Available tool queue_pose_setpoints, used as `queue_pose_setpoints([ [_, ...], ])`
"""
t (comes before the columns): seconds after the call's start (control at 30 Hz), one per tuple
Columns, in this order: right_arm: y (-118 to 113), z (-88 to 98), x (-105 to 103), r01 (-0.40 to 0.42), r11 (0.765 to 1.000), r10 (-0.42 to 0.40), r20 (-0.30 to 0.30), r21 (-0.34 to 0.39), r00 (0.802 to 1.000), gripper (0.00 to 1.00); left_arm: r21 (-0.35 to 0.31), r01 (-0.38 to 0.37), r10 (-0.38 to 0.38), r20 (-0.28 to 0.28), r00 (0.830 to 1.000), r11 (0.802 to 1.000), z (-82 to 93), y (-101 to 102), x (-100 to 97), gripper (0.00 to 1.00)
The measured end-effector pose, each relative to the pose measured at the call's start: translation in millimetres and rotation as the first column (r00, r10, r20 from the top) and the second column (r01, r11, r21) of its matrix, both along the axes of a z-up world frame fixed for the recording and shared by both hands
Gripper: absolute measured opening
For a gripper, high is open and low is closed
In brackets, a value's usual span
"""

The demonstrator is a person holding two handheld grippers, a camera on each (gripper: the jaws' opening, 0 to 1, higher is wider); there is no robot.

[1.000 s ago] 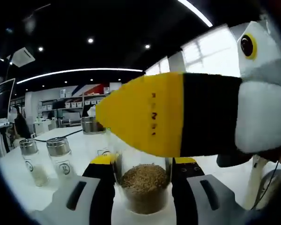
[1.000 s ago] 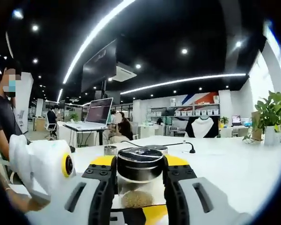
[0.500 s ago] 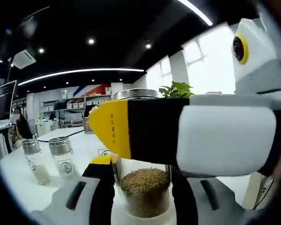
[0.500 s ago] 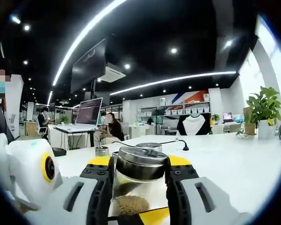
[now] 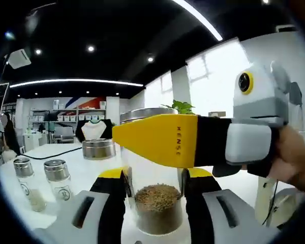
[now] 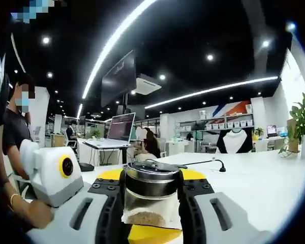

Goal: Rotate the seasoning bottle until the label or dispensing opening points toward the visible target arrow and the bottle remains upright within the marked orientation range

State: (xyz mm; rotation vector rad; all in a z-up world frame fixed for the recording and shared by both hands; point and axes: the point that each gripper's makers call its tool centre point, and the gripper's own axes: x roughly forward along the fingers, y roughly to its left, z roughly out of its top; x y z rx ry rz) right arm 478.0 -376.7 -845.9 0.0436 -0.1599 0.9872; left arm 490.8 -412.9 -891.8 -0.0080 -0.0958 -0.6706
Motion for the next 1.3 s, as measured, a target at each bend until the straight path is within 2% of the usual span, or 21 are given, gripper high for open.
queue_pose_setpoints([
  [0.13, -2, 2.6, -3, -0.032, 0.999, 0.032, 0.011, -0.012, 0.999, 0.38, 0.023, 0.046, -0.046, 0.024, 0.999, 0.999, 4.3, -2, -1.2, 0.48],
  [0.23, -2, -1.3, -3, -0.045, 0.998, 0.046, 0.014, -0.038, 0.999, 0.38, 0.019, 0.096, -0.095, -0.027, 0.995, 0.995, -5.1, -6, 1.8, 0.48],
  [0.33, -4, -2.3, -5, -0.065, 0.997, 0.065, 0.015, -0.039, 0.998, 0.38, 0.03, 0.186, -0.185, -0.034, 0.982, 0.982, -5.7, -13, -3.3, 0.48],
  [0.4, -6, 0.0, -8, -0.086, 0.996, 0.086, 0.02, -0.031, 0.996, 0.38, 0.061, 0.283, -0.279, -0.064, 0.958, 0.957, -10.2, -19, -9.1, 0.49],
  [0.43, -6, 1.6, -10, -0.1, 0.995, 0.101, 0.022, -0.029, 0.995, 0.38, 0.136, 0.356, -0.344, -0.101, 0.933, 0.925, -19.4, -23, -15.3, 0.51],
  [0.47, -7, 2.5, -11, -0.108, 0.994, 0.109, 0.024, -0.028, 0.994, 0.38, 0.192, 0.346, -0.337, -0.079, 0.938, 0.918, -19.1, -20, -12.3, 0.53],
  [0.5, -7, 3.1, -13, -0.119, 0.993, 0.119, 0.026, -0.028, 0.993, 0.38, 0.206, 0.343, -0.34, -0.052, 0.939, 0.916, -15.0, -19, -11.2, 0.56],
  [0.53, -7, 2.3, -14, -0.126, 0.992, 0.127, 0.017, -0.029, 0.992, 0.38, 0.226, 0.372, -0.37, -0.052, 0.927, 0.9, -14.2, -21, -13.9, 0.58],
  [0.6, -6, 0.8, -17, -0.133, 0.991, 0.133, 0.015, -0.027, 0.991, 0.38, 0.201, 0.433, -0.431, -0.053, 0.901, 0.879, -7.0, -25, -19.8, 0.57],
  [0.63, -6, 0.1, -18, -0.137, 0.99, 0.137, 0.015, -0.026, 0.99, 0.38, 0.2, 0.469, -0.469, -0.052, 0.882, 0.86, -4.8, -28, -23.9, 0.57],
  [0.7, -4, -0.8, -20, -0.147, 0.989, 0.148, 0.014, -0.023, 0.989, 0.38, 0.199, 0.505, -0.503, -0.062, 0.862, 0.84, -5.5, -32, -27.8, 0.57],
  [0.73, -4, -0.6, -22, -0.156, 0.987, 0.157, 0.014, -0.021, 0.988, 0.38, 0.202, 0.504, -0.501, -0.07, 0.862, 0.84, -7.0, -32, -26.6, 0.58],
  [0.8, -4, 0.7, -23, -0.167, 0.986, 0.167, 0.013, -0.012, 0.986, 0.38, 0.191, 0.524, -0.519, -0.078, 0.851, 0.83, -8.5, -32, -26.4, 0.58],
  [0.83, -4, 1.8, -25, -0.177, 0.984, 0.177, 0.015, -0.01, 0.984, 0.38, 0.178, 0.547, -0.54, -0.089, 0.837, 0.818, -9.7, -34, -28.9, 0.58],
  [0.87, -4, 2.7, -26, -0.184, 0.983, 0.184, 0.019, -0.01, 0.983, 0.38, 0.133, 0.589, -0.58, -0.105, 0.808, 0.797, -9.2, -38, -36.2, 0.59],
  [0.9, -5, 3.9, -26, -0.192, 0.981, 0.192, 0.021, -0.011, 0.981, 0.38, 0.102, 0.604, -0.595, -0.112, 0.796, 0.79, -8.4, -39, -39.0, 0.59],
  [0.97, -5, 4.3, -28, -0.203, 0.979, 0.203, 0.025, -0.016, 0.979, 0.38, 0.089, 0.604, -0.597, -0.098, 0.796, 0.792, -9.5, -40, -36.9, 0.57],
  [1.07, -1, 1.6, -32, -0.211, 0.977, 0.211, 0.026, -0.027, 0.977, 0.38, 0.108, 0.589, -0.581, -0.096, 0.808, 0.801, -12.8, -39, -34.4, 0.52],
  [1.13, -1, -0.2, -31, -0.207, 0.978, 0.208, 0.019, -0.027, 0.978, 0.38, 0.085, 0.577, -0.572, -0.079, 0.817, 0.812, -8.3, -38, -32.2, 0.51],
  [1.2, -5, -1.6, -26, -0.205, 0.979, 0.205, -0.009, 0.012, 0.979, 0.38, 0.06, 0.559, -0.554, -0.08, 0.829, 0.827, -6.2, -37, -30.1, 0.5],
  [1.3, -10, -3.3, -24, -0.195, 0.98, 0.196, -0.019, 0.044, 0.98, 0.38, 0.072, 0.522, -0.518, -0.071, 0.853, 0.85, -6.3, -36, -26.7, 0.49],
])
